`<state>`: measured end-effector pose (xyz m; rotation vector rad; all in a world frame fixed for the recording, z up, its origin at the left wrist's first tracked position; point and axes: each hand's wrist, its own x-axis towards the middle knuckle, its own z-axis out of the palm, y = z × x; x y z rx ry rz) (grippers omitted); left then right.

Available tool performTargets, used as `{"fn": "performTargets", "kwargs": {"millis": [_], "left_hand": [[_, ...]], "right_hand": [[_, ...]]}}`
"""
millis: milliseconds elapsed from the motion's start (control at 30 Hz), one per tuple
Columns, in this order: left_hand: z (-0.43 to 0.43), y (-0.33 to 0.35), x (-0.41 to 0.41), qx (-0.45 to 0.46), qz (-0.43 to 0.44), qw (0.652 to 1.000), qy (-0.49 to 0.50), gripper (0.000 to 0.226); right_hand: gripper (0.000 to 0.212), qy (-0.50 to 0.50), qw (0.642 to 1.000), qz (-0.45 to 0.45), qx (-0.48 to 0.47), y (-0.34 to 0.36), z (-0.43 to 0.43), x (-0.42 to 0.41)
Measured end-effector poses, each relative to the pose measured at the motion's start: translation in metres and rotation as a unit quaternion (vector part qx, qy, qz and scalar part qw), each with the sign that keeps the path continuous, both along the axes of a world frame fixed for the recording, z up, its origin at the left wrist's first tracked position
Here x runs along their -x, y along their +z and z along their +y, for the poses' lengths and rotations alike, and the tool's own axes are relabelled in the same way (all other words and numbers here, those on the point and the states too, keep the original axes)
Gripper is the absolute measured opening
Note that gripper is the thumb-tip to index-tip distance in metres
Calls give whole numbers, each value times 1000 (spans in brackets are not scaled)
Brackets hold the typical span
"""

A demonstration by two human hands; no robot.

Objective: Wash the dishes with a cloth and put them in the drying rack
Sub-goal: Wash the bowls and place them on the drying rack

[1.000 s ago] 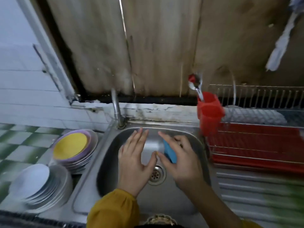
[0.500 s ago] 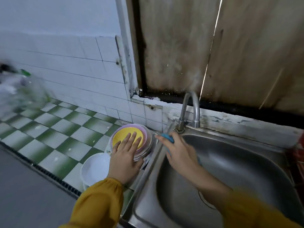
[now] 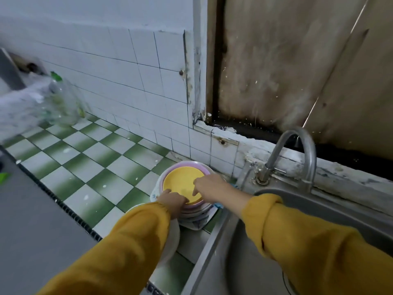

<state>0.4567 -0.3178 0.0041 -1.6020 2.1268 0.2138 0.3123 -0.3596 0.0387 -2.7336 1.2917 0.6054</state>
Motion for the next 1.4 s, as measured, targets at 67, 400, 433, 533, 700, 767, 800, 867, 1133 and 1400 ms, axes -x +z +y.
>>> {"fn": "performTargets", "kwargs": {"millis": [67,400,433,533,700,767,800,867,1133,1400], "left_hand": [[-5,2,1,-7,4,1000,0,41],[-9,0,-5,79,54,995,-13,36],[-10,0,-7,88,64,994,-14,37],[-15,5,-13,102,120,987,9,47],[-16,11,-20,127,258,956,48,68],[-14,11,-21,151,302,938,79,72],[-13,9,-21,164,317,929,93,72],[-11,8,-21,186,356,906,136,73],[1,32,-8,124,644,677,333,63],[13,47,12,-50,814,287,503,65]], "right_hand": [[46,2,999,25,-42,-5,-7,-3],[27,2,997,-72,-23,-20,-10,5],[23,-12,995,-96,-22,-20,-11,7],[17,-61,982,-176,-26,-18,-12,16],[20,-195,917,-332,-103,-25,-22,28],[22,-242,881,-383,-138,-27,-24,29],[19,-264,861,-406,-156,-28,-24,30],[12,-316,803,-460,-210,-25,-20,32],[20,-445,491,-625,-412,2,3,40],[8,-408,305,-716,-478,20,46,44]]}}
